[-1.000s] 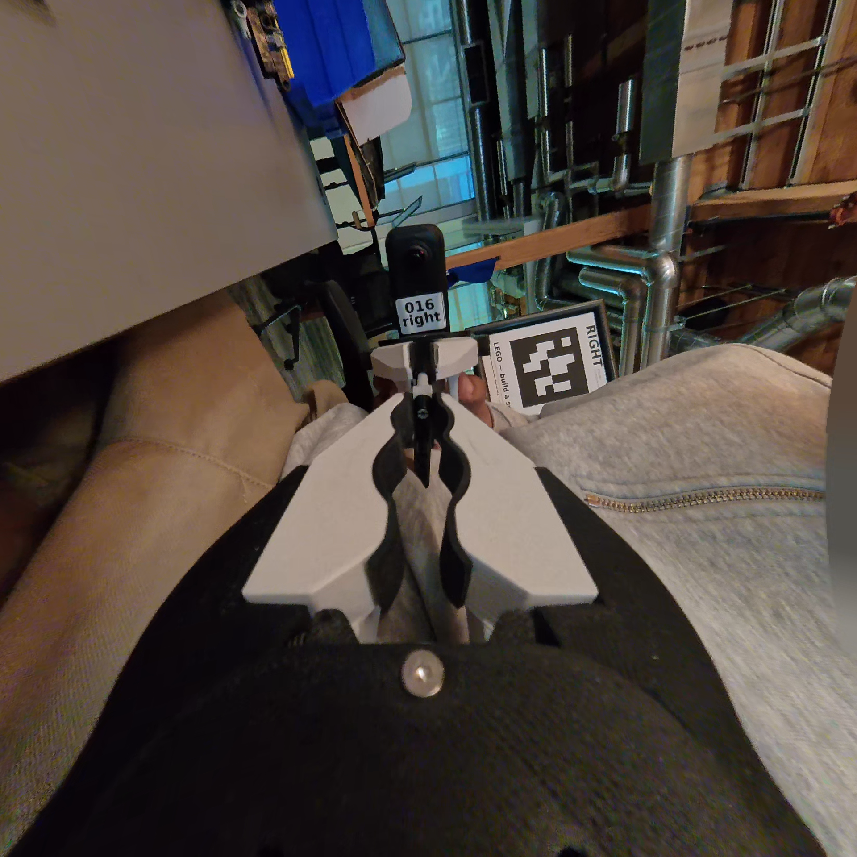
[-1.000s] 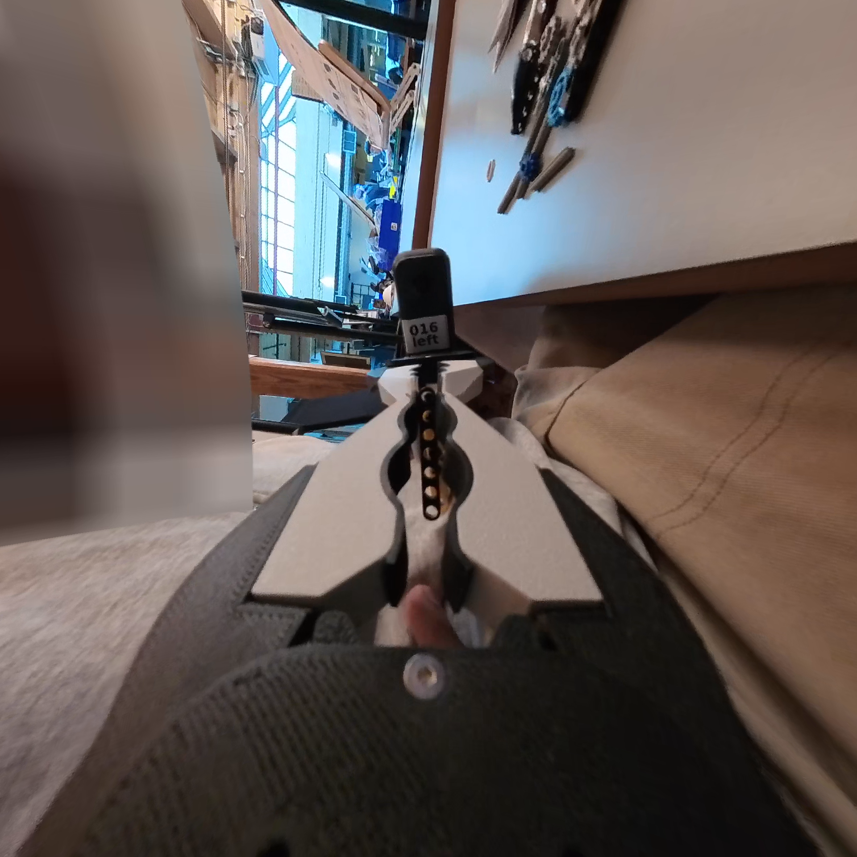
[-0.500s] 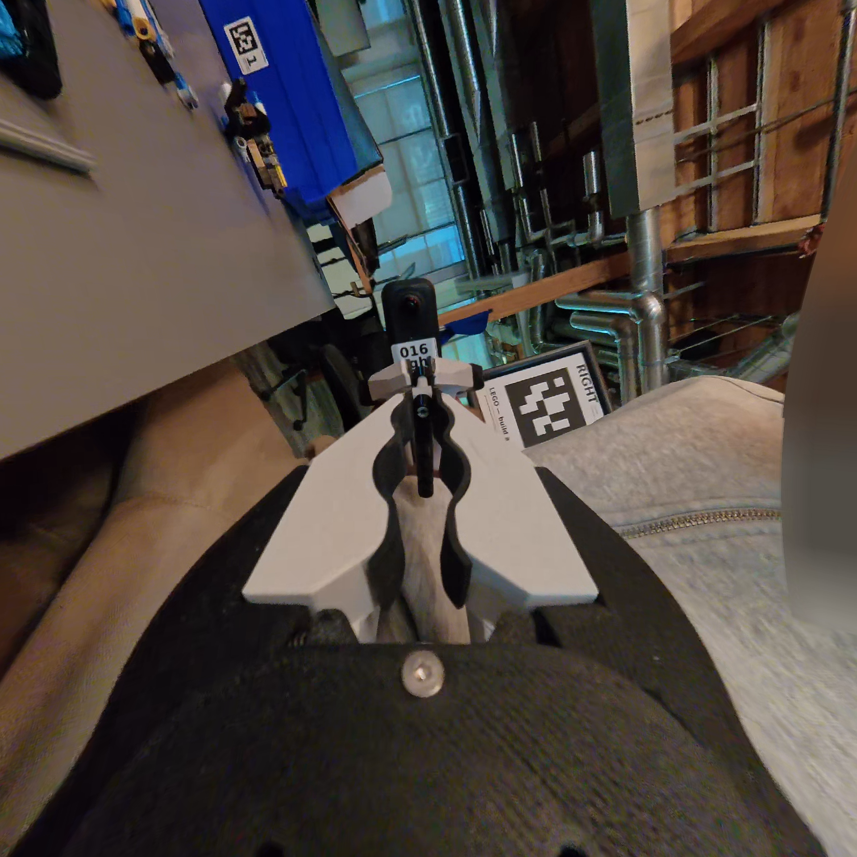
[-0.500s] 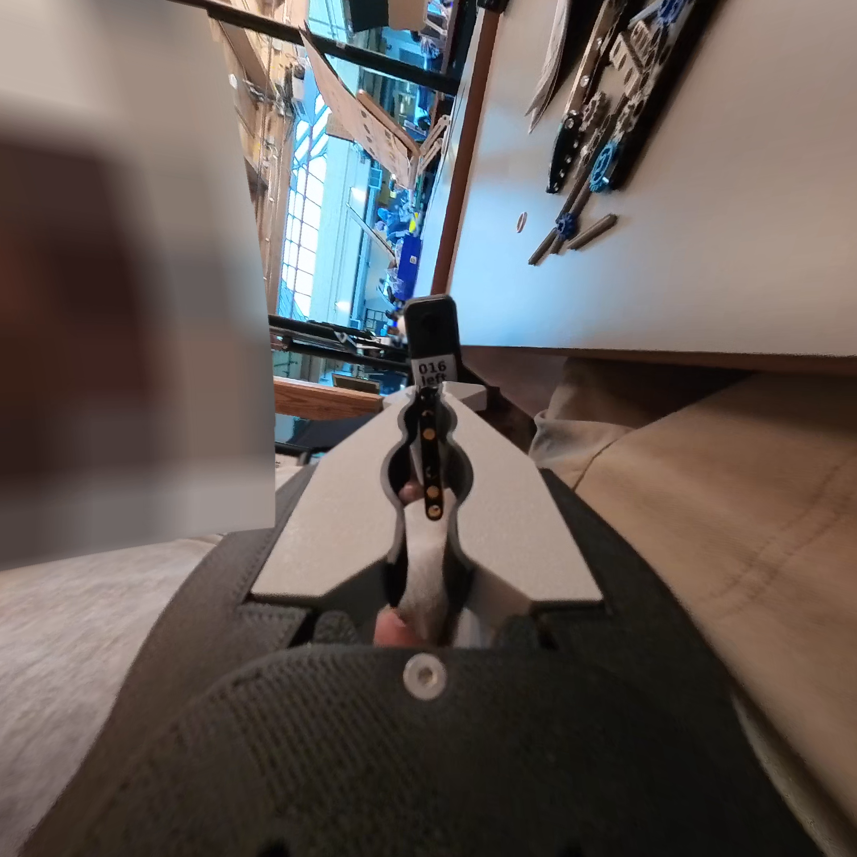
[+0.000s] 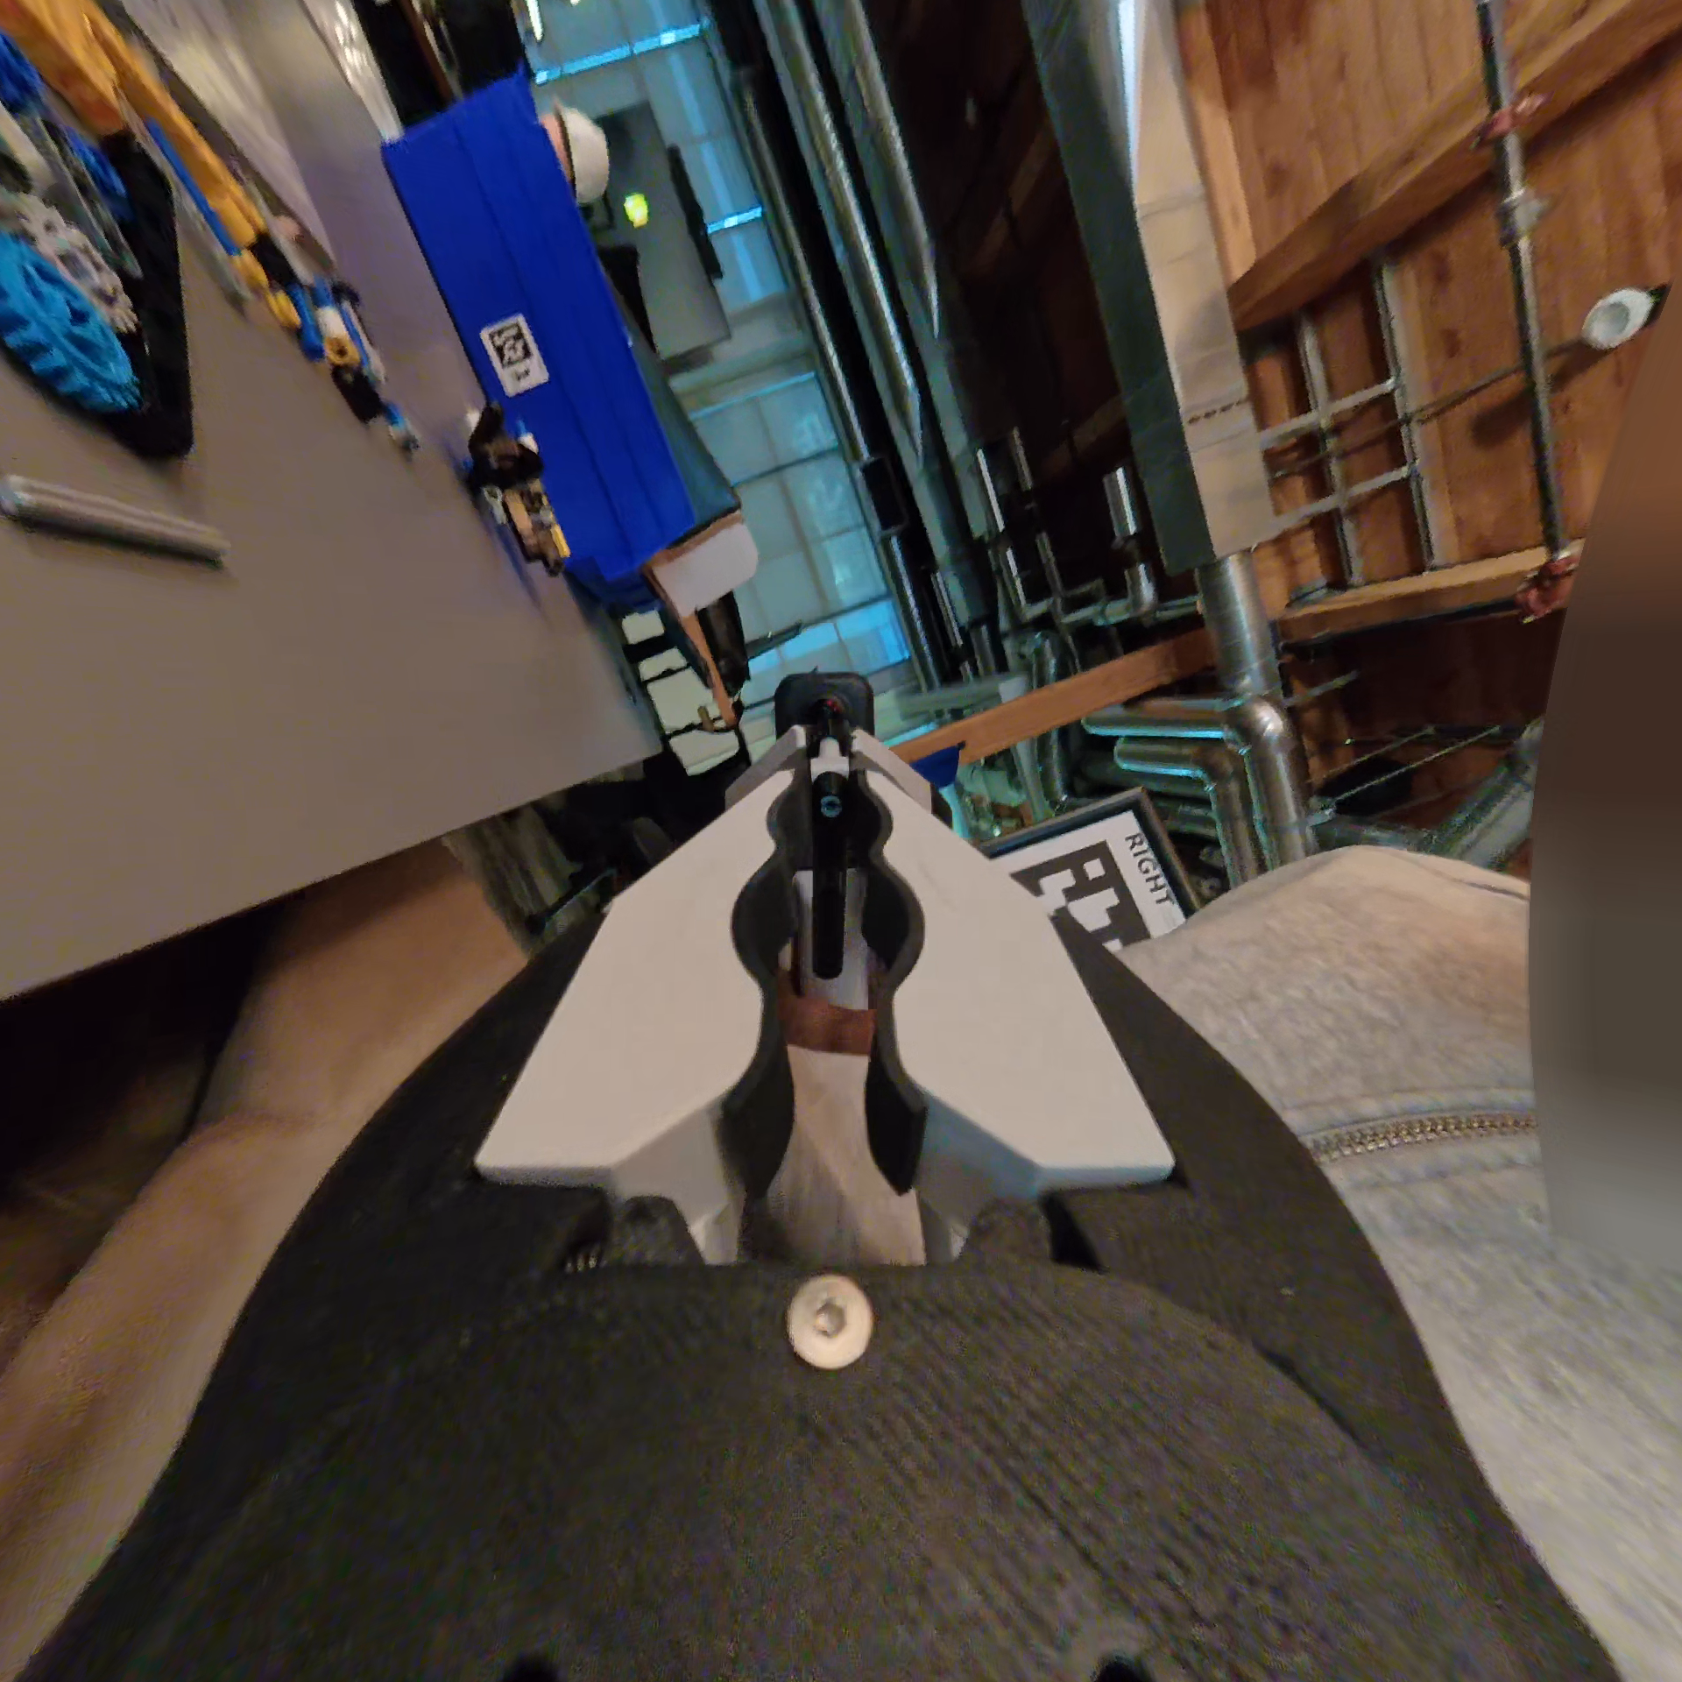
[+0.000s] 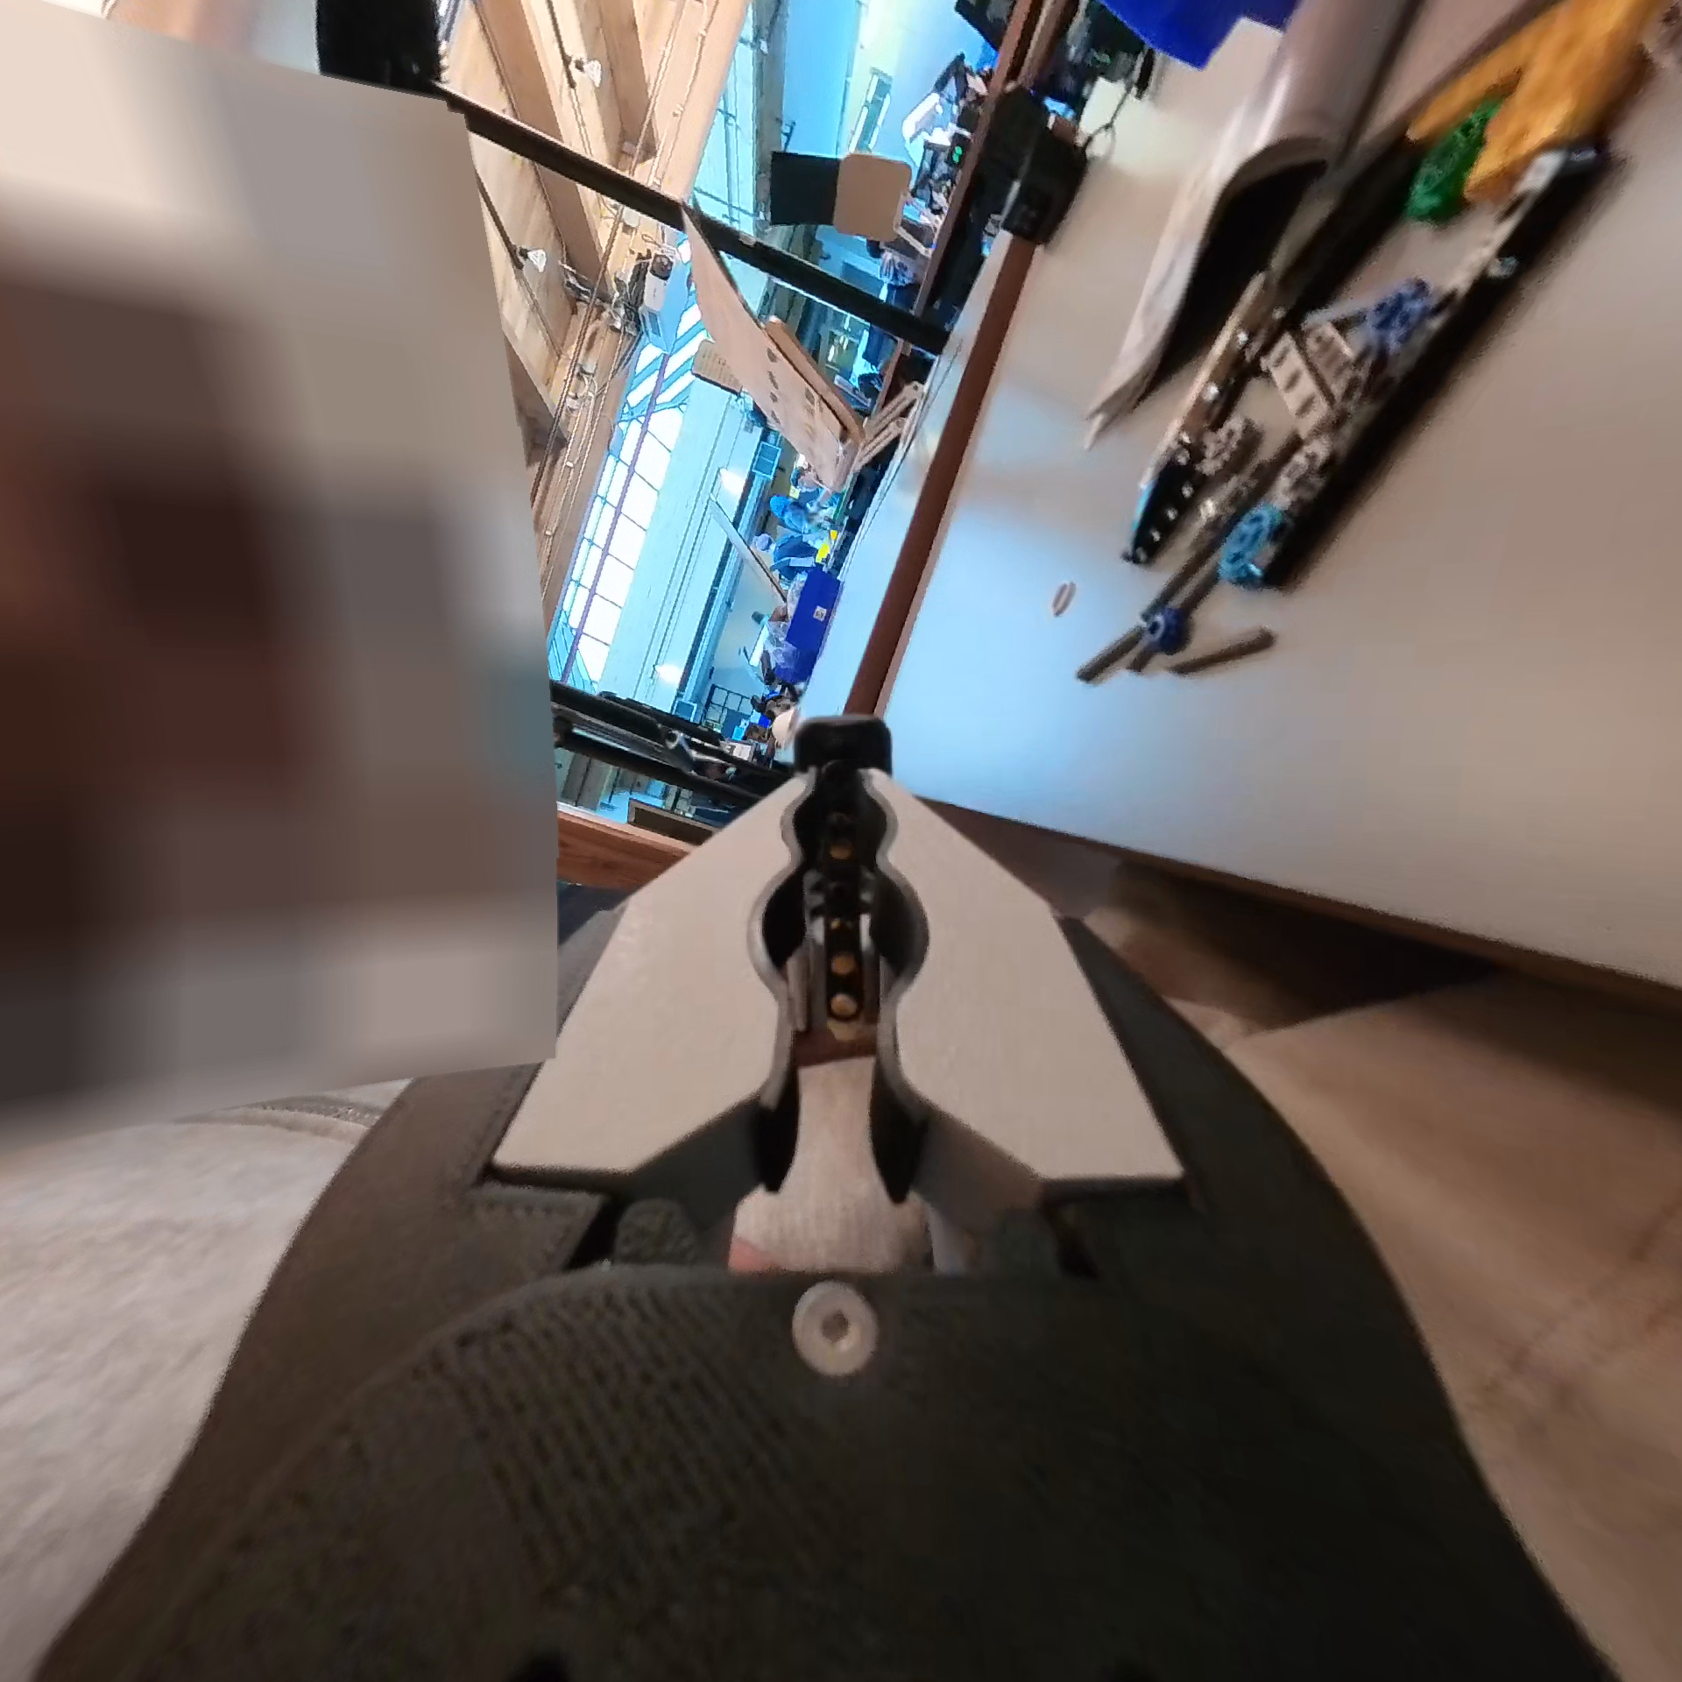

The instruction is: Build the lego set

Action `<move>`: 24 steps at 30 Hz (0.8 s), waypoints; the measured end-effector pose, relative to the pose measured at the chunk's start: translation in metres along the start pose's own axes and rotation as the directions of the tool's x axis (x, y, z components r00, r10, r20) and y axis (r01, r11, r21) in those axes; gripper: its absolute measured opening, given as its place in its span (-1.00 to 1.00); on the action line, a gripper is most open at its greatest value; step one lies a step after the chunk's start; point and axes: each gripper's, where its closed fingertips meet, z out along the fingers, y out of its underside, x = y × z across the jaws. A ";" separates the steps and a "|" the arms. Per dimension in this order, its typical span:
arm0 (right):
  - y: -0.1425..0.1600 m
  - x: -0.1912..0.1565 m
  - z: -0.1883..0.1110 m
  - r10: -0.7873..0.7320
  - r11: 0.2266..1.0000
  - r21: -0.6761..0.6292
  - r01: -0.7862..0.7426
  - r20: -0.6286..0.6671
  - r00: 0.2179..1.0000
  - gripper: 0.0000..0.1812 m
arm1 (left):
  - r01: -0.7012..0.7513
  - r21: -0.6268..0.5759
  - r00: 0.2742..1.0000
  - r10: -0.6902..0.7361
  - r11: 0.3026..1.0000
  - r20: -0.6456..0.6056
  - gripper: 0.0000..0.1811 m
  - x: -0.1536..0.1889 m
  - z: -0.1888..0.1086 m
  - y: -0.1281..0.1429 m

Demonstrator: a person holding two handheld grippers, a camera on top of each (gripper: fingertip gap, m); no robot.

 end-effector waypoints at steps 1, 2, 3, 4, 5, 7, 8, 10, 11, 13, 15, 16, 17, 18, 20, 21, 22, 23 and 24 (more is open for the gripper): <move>-0.001 -0.001 0.003 -0.008 1.000 0.004 0.008 0.006 1.000 -0.94 | 0.008 0.020 1.000 -0.008 1.000 -0.012 -0.95 0.001 -0.001 -0.003; -0.002 -0.001 0.005 -0.011 1.000 0.004 0.011 0.011 1.000 -0.94 | 0.016 0.034 1.000 -0.016 0.999 -0.020 -0.95 0.001 -0.002 -0.005; -0.002 0.000 0.007 -0.013 1.000 0.001 0.013 0.016 1.000 -0.94 | 0.024 0.046 0.999 -0.023 0.999 -0.027 -0.95 0.001 -0.003 -0.006; -0.002 0.000 0.008 -0.016 1.000 -0.002 0.016 0.018 1.000 -0.94 | 0.030 0.056 0.999 -0.029 0.998 -0.033 -0.95 0.001 -0.004 -0.008; -0.002 -0.001 0.009 -0.023 1.000 -0.005 0.023 0.019 1.000 -0.94 | 0.036 0.064 0.999 -0.033 0.997 -0.042 -0.95 0.002 -0.005 -0.008; -0.001 -0.001 0.009 -0.035 0.999 -0.012 0.035 0.015 0.999 -0.94 | 0.038 0.073 0.998 -0.035 0.997 -0.051 -0.95 0.002 -0.006 -0.009; -0.001 -0.002 0.009 -0.038 0.999 -0.014 0.038 0.015 0.999 -0.94 | 0.039 0.073 0.998 -0.035 0.997 -0.055 -0.95 0.003 -0.006 -0.009; -0.001 -0.002 0.009 -0.031 0.999 -0.017 0.031 0.017 0.999 -0.94 | 0.038 0.075 0.998 -0.033 0.996 -0.059 -0.95 0.003 -0.006 -0.009; -0.001 -0.001 0.009 -0.026 0.999 -0.019 0.027 0.017 1.000 -0.94 | 0.037 0.077 0.998 -0.032 0.996 -0.056 -0.95 0.003 -0.006 -0.009; 0.000 -0.001 0.008 -0.015 0.999 -0.029 0.016 0.019 1.000 -0.94 | 0.032 0.074 0.998 -0.029 0.997 -0.050 -0.95 0.002 -0.006 -0.009; 0.003 -0.001 0.005 -0.021 0.998 -0.062 0.022 0.016 1.000 -0.95 | 0.023 0.041 0.999 -0.021 0.999 -0.043 -0.95 0.002 -0.006 -0.006; 0.005 0.000 0.003 -0.038 0.996 -0.086 0.038 0.001 0.999 -0.95 | 0.014 0.014 0.999 -0.013 1.000 -0.031 -0.95 0.002 -0.006 -0.003; 0.008 0.001 0.000 -0.061 0.992 -0.108 0.059 -0.020 0.998 -0.95 | 0.000 -0.021 1.000 -0.001 1.000 -0.017 -0.95 0.000 -0.006 0.001; 0.010 0.002 -0.003 -0.086 0.988 -0.129 0.080 -0.040 0.995 -0.96 | -0.002 -0.065 1.000 0.001 0.998 -0.009 -0.95 -0.001 -0.005 0.006; 0.015 0.005 -0.009 -0.111 0.982 -0.159 0.099 -0.070 0.991 -0.96 | 0.010 -0.113 1.000 -0.010 0.994 0.001 -0.95 -0.004 -0.005 0.012; 0.017 0.006 -0.011 -0.107 0.981 -0.168 0.092 -0.078 0.991 -0.96 | 0.011 -0.121 1.000 -0.010 0.993 0.007 -0.95 -0.005 -0.005 0.015; 0.018 0.006 -0.013 -0.094 0.981 -0.176 0.078 -0.083 0.992 -0.96 | 0.011 -0.124 1.000 -0.009 0.992 0.014 -0.95 -0.006 -0.004 0.016; 0.019 0.007 -0.015 -0.077 0.982 -0.181 0.061 -0.085 0.993 -0.96 | 0.007 -0.135 1.000 -0.004 0.991 0.018 -0.95 -0.007 -0.004 0.017; 0.020 0.007 -0.016 -0.062 0.982 -0.184 0.045 -0.086 0.994 -0.96 | 0.000 -0.140 1.000 0.003 0.990 0.019 -0.95 -0.007 -0.003 0.018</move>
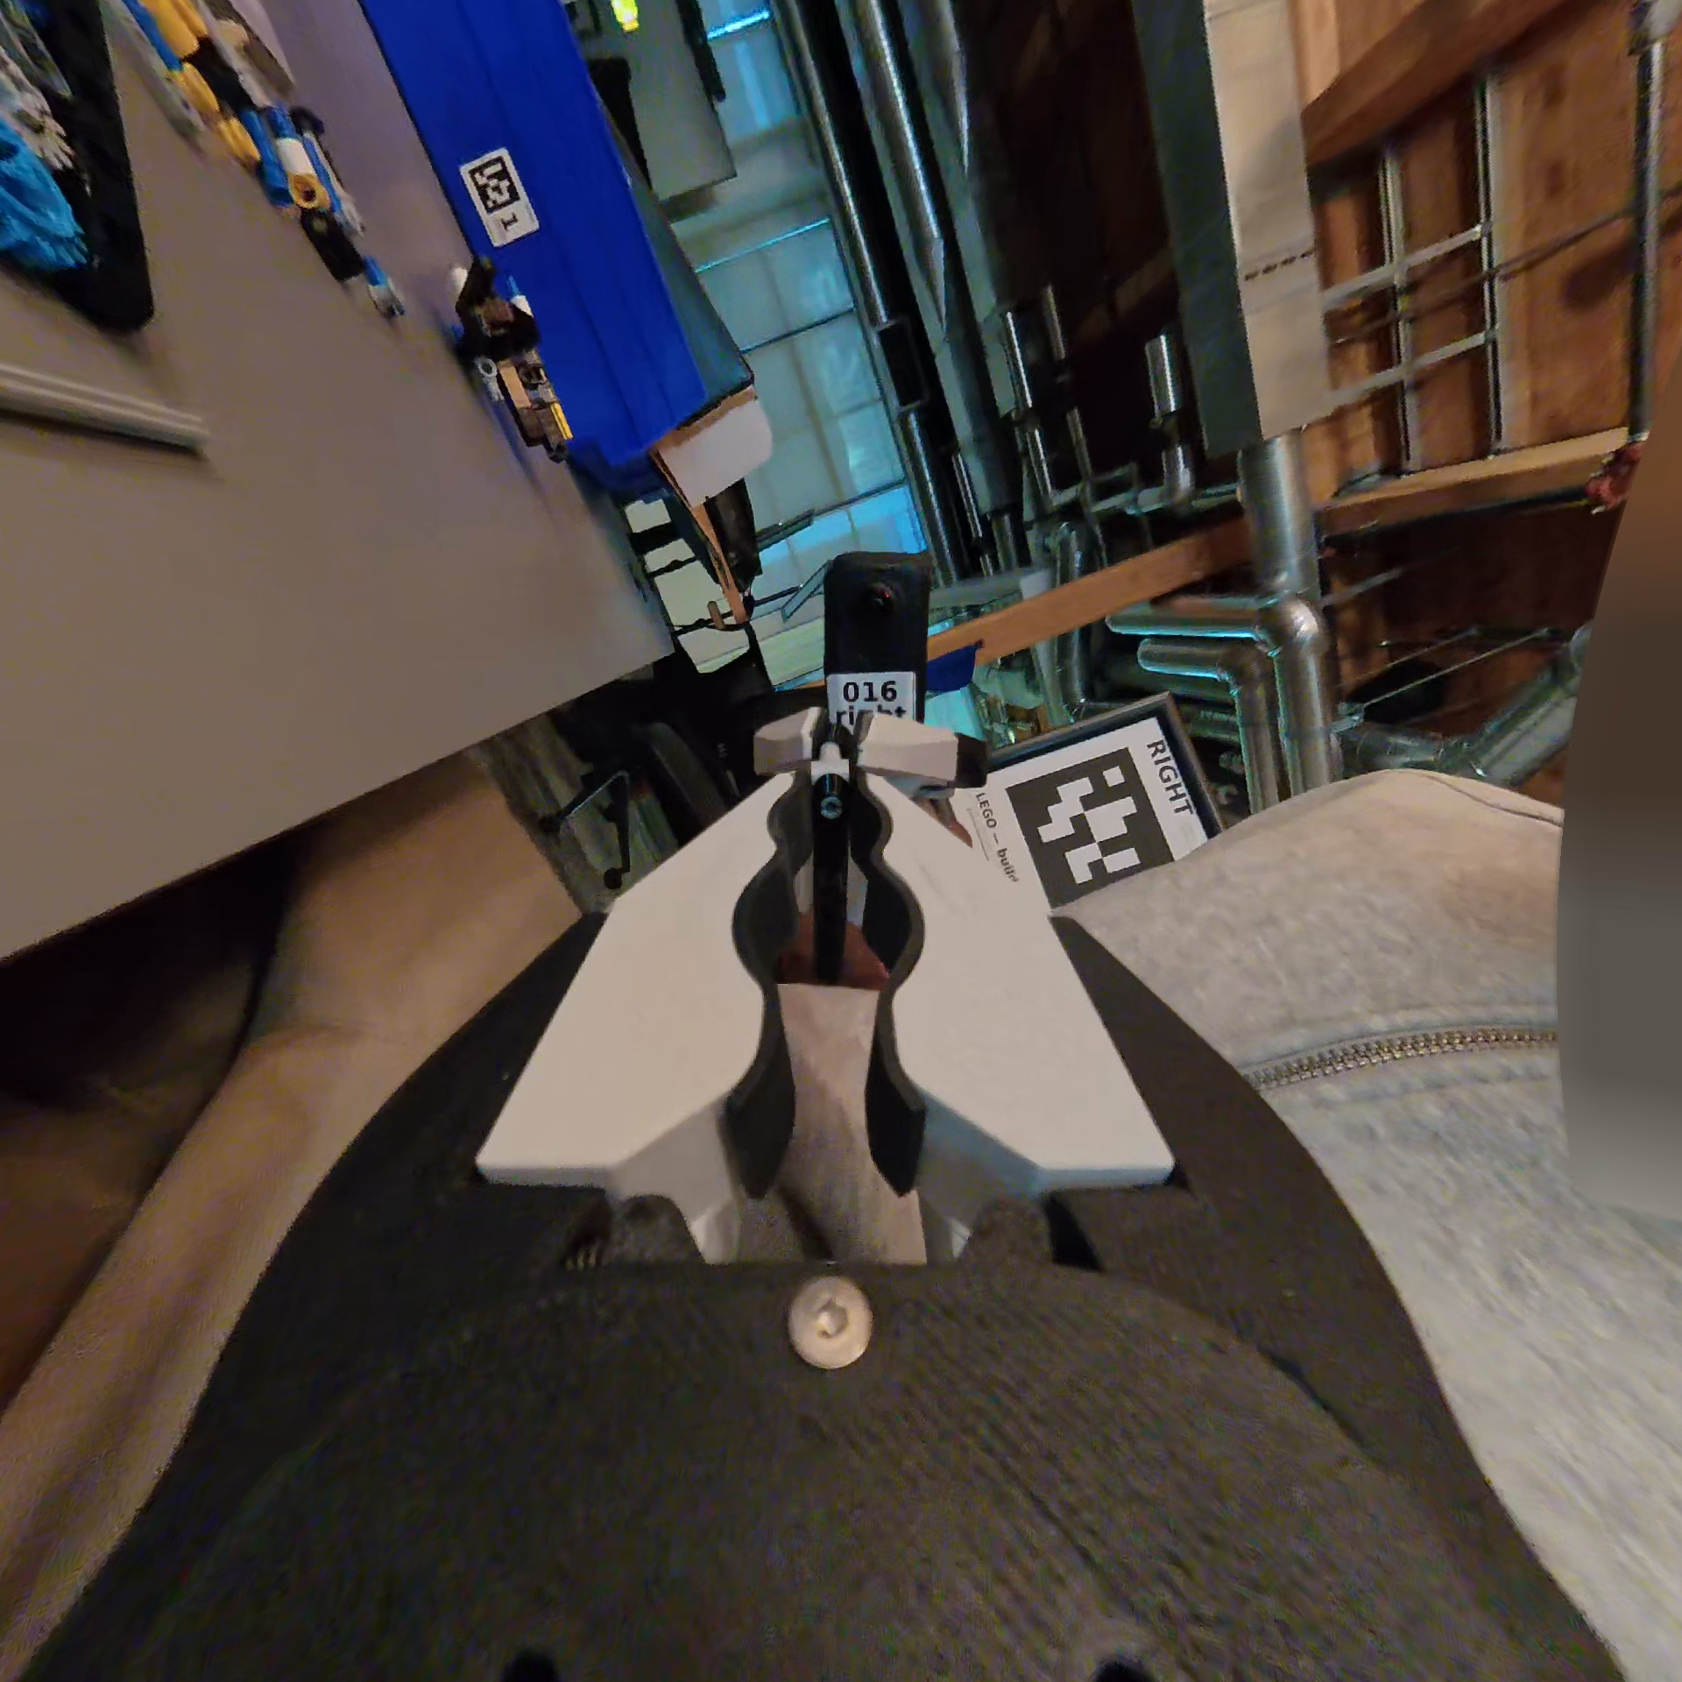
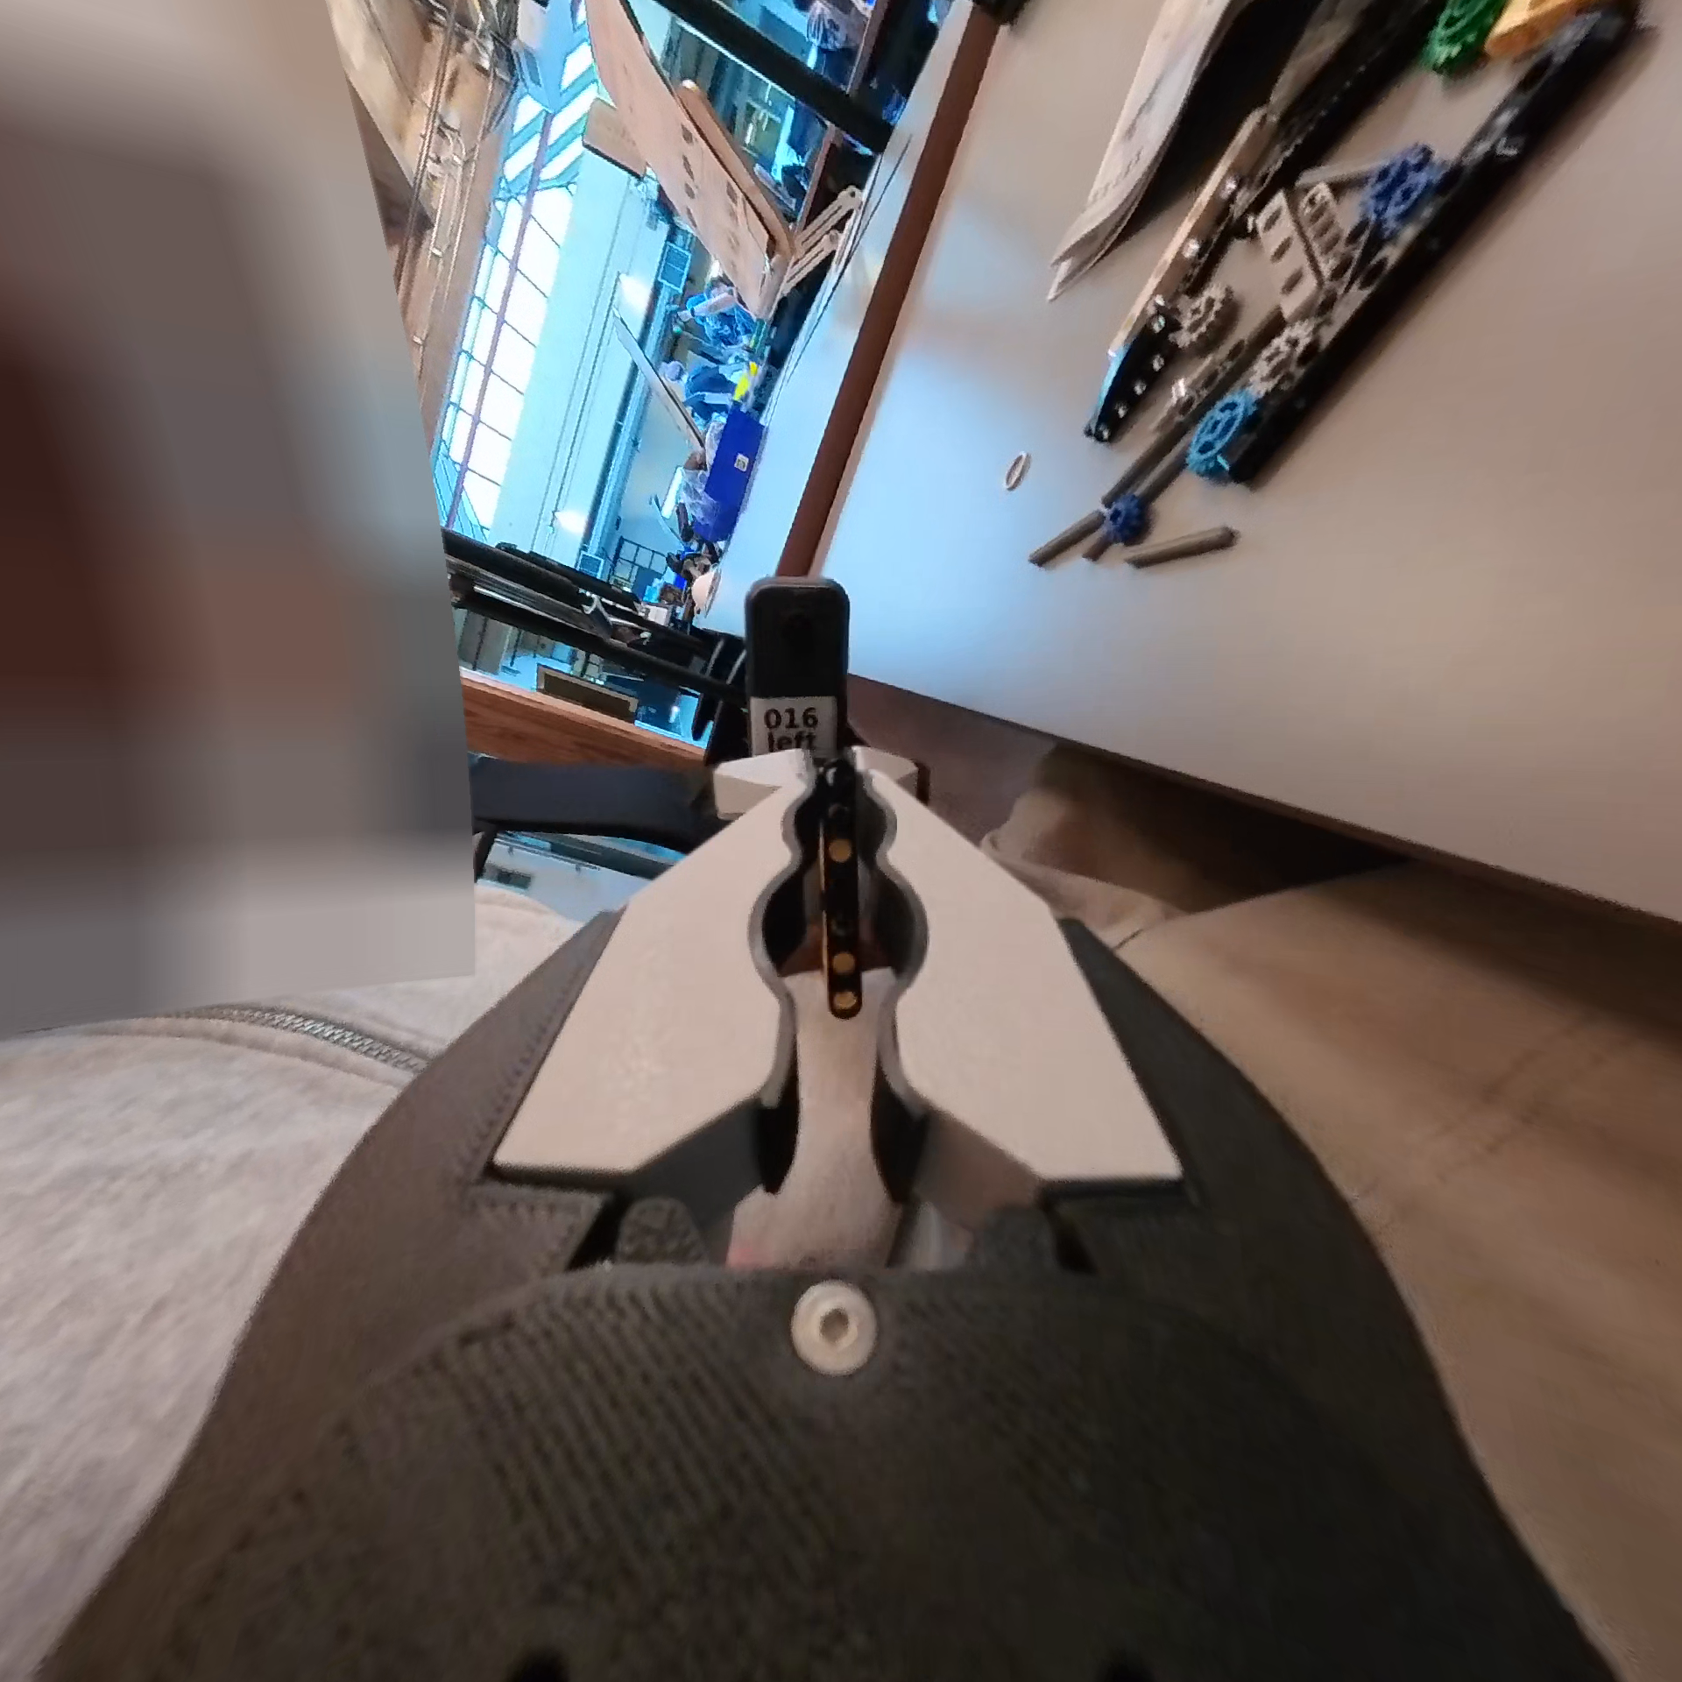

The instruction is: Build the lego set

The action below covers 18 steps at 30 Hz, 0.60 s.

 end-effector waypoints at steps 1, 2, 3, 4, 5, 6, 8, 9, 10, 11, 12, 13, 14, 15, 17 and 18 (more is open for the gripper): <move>0.001 0.000 -0.001 0.013 1.000 -0.005 -0.013 -0.001 1.000 -0.95 | -0.006 -0.007 1.000 0.006 1.000 0.001 -0.95 0.000 0.001 0.001; 0.002 0.001 -0.002 0.024 1.000 -0.013 -0.024 -0.004 1.000 -0.96 | -0.007 -0.015 1.000 0.007 1.000 0.002 -0.95 0.000 0.002 0.002; 0.003 0.002 -0.002 0.033 0.999 -0.021 -0.033 -0.008 0.999 -0.95 | -0.003 -0.019 1.000 0.003 1.000 0.001 -0.96 -0.001 0.002 0.003; 0.004 0.002 -0.003 0.039 0.999 -0.031 -0.040 -0.013 0.999 -0.95 | 0.006 -0.023 1.000 -0.006 1.000 -0.001 -0.96 -0.002 0.002 0.004; 0.006 0.003 -0.003 0.044 0.998 -0.041 -0.045 -0.018 0.999 -0.95 | 0.013 -0.028 1.000 -0.013 1.000 -0.003 -0.96 -0.002 0.002 0.004; 0.008 0.003 -0.004 0.048 0.997 -0.052 -0.049 -0.022 0.999 -0.95 | 0.018 -0.039 1.000 -0.018 0.999 -0.006 -0.96 -0.003 0.002 0.006; 0.013 0.003 -0.006 0.063 0.995 -0.075 -0.065 -0.026 0.998 -0.95 | 0.027 -0.068 1.000 -0.028 0.997 -0.009 -0.96 -0.003 0.001 0.010; 0.016 0.004 -0.007 0.072 0.993 -0.088 -0.074 -0.027 0.997 -0.95 | 0.034 -0.091 0.999 -0.036 0.995 -0.017 -0.96 -0.003 0.001 0.013; 0.019 0.004 -0.008 0.078 0.992 -0.094 -0.081 -0.029 0.997 -0.95 | 0.039 -0.112 0.999 -0.042 0.993 -0.019 -0.96 -0.004 0.000 0.016; 0.020 0.003 -0.009 0.083 0.992 -0.094 -0.085 -0.026 0.996 -0.95 | 0.043 -0.126 0.999 -0.047 0.991 -0.024 -0.95 -0.003 0.000 0.019; 0.022 0.002 -0.010 0.091 0.991 -0.095 -0.092 -0.022 0.996 -0.95 | 0.048 -0.138 0.998 -0.053 0.989 -0.034 -0.95 -0.002 0.000 0.021; 0.023 0.001 -0.011 0.096 0.990 -0.098 -0.097 -0.020 0.995 -0.95 | 0.050 -0.149 0.998 -0.057 0.988 -0.038 -0.95 -0.001 0.001 0.023; 0.024 0.001 -0.011 0.094 0.990 -0.101 -0.096 -0.019 0.995 -0.95 | 0.051 -0.159 0.997 -0.058 0.986 -0.041 -0.95 -0.001 0.001 0.024; 0.024 0.000 -0.011 0.091 0.990 -0.105 -0.092 -0.015 0.996 -0.95 | 0.051 -0.166 0.997 -0.060 0.985 -0.047 -0.96 0.000 0.001 0.025; 0.025 -0.002 -0.011 0.104 0.988 -0.113 -0.103 0.003 0.995 -0.95 | 0.059 -0.177 0.996 -0.071 0.982 -0.061 -0.96 0.001 0.000 0.026; 0.025 -0.003 -0.011 0.116 0.987 -0.117 -0.114 0.013 0.993 -0.95 | 0.069 -0.185 0.994 -0.083 0.980 -0.072 -0.95 0.002 0.000 0.026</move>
